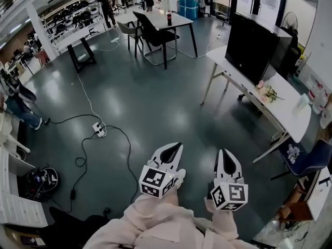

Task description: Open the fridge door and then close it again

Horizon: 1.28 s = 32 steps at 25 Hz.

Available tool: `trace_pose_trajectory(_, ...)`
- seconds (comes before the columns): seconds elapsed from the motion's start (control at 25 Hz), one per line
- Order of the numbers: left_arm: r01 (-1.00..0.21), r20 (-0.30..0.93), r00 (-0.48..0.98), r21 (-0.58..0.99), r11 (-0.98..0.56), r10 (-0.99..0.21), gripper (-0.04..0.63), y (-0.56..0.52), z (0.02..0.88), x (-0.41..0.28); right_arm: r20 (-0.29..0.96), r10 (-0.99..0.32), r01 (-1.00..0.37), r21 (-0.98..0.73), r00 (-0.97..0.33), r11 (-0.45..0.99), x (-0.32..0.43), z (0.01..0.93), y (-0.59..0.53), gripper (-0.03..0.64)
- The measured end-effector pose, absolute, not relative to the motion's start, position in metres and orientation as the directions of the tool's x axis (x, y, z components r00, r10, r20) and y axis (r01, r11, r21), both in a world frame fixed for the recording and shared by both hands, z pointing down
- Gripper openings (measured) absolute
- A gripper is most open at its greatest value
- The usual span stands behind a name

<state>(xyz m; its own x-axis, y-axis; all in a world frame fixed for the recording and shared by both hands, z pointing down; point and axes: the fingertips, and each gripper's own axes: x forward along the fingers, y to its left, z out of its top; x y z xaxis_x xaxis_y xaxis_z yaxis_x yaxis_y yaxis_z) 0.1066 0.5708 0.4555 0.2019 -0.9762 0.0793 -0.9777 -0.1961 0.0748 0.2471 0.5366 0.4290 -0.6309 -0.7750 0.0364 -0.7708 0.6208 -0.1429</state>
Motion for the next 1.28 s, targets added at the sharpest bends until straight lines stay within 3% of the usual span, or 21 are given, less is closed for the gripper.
trace_pose_trajectory(0.52, -0.982, 0.051, 0.181, 0.072, -0.177, -0.982, 0.011, 0.422, 0.434, 0.055, 0.037, -0.761, -0.759, -0.117, -0.648, 0.64, 0.194, 0.412, 0.385, 0.009)
trace_pose_trajectory(0.96, -0.984, 0.039, 0.174, 0.049, -0.172, -0.984, 0.011, 0.311, 0.411, -0.029, 0.02, -0.744, -0.741, -0.111, -0.668, 0.662, 0.104, 0.392, 0.271, 0.009)
trace_pose_trajectory(1.28, -0.997, 0.039, 0.064, 0.035, -0.063, -0.997, 0.011, 0.266, 0.413, -0.106, 0.014, -0.693, -0.689, -0.124, -0.721, 0.714, 0.033, 0.398, 0.215, 0.009)
